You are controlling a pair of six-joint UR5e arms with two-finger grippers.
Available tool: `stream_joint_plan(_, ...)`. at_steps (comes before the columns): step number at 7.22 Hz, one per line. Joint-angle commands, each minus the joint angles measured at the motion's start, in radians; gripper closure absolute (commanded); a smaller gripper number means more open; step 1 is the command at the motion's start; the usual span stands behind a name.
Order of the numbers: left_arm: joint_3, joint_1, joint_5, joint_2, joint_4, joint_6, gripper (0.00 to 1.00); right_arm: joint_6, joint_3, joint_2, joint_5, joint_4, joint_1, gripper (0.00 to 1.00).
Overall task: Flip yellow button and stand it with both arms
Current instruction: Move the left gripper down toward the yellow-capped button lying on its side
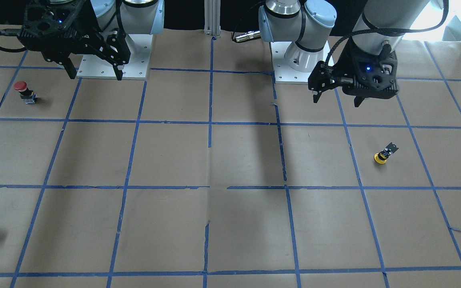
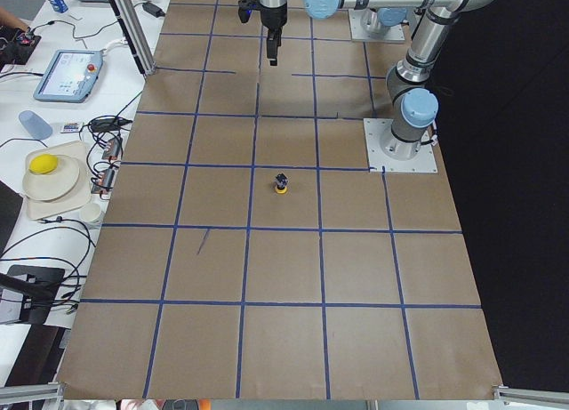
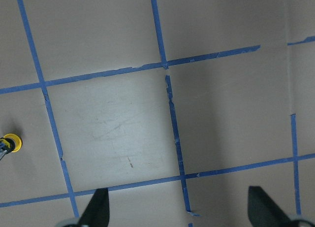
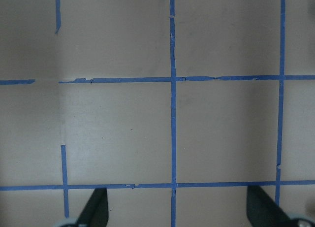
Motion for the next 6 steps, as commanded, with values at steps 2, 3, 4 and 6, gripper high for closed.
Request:
stream_joint_plan(2, 0.076, -0.003, 0.037, -0.017, -0.082, -0.094, 0.0, 0.0, 0.001, -0.002, 0.0, 0.001, 0.002, 0.0)
stream_joint_plan(3, 0.055, 0.0, 0.042, -0.028, -0.073, -0.082, 0.0, 0.002, 0.001, -0.002, 0.0, 0.001, 0.002, 0.0)
stream_joint_plan(4, 0.047, 0.027, 0.046, -0.038, -0.069, -0.007, 0.0, 0.002, 0.001, 0.0, 0.0, 0.0, 0.0, 0.0)
stream_joint_plan(6, 0.047, 0.192, 0.039, -0.097, -0.067, 0.085, 0.0, 0.0, 0.001, -0.002, 0.0, 0.001, 0.002, 0.0)
